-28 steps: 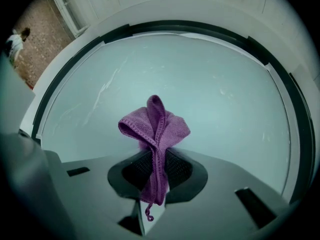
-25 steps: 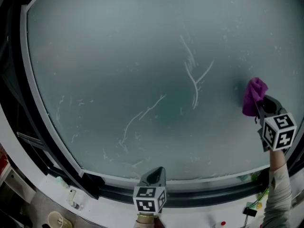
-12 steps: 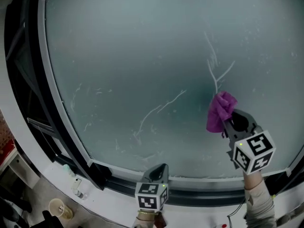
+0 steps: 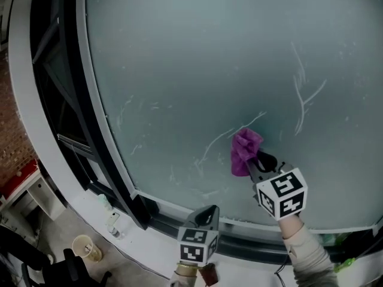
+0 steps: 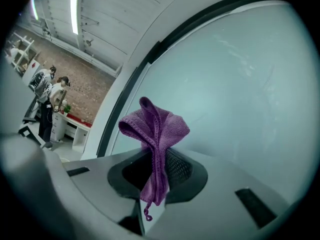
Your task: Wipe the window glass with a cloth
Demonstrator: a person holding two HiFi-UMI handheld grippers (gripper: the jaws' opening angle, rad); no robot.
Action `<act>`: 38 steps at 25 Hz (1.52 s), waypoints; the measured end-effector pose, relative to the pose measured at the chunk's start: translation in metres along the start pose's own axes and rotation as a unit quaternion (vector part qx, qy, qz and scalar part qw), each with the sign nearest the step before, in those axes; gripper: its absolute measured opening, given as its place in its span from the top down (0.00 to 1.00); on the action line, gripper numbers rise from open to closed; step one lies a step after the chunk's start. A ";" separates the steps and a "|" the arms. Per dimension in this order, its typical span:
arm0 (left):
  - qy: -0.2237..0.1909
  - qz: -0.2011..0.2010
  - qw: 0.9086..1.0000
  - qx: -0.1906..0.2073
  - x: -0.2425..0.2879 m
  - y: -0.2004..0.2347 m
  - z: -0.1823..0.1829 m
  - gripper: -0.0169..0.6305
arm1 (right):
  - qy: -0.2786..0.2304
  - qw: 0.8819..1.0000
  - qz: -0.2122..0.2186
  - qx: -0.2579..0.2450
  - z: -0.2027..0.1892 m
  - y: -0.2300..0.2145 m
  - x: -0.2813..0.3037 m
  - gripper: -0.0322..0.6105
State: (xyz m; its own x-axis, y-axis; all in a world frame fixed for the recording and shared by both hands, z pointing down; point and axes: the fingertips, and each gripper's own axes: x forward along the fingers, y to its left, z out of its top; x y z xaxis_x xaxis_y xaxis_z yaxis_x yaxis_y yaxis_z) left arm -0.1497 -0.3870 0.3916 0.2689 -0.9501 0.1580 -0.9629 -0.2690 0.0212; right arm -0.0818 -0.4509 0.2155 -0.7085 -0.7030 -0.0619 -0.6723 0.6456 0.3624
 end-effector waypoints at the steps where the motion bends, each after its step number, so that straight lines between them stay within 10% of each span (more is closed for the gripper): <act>1: 0.001 0.005 1.000 0.003 -0.002 0.003 -0.001 0.97 | 0.004 1.000 0.005 0.001 -0.004 0.005 0.007 0.87; 15: -0.007 0.039 0.999 -0.012 -0.019 0.033 -0.003 0.97 | 0.043 0.999 -0.011 0.019 -0.039 0.006 0.054 0.87; 38: -0.003 -0.077 0.997 0.000 0.039 -0.059 0.009 0.97 | 0.070 0.989 -0.129 0.014 -0.071 -0.095 -0.066 0.87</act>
State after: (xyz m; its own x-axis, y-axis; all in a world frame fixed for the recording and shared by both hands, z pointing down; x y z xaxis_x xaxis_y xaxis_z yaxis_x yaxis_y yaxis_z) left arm -0.0820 -0.4093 0.3879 0.4144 -0.8982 0.1467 -0.9099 -0.4125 0.0450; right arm 0.0439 -0.4868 0.2517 -0.4766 -0.8789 -0.0191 -0.8343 0.4454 0.3249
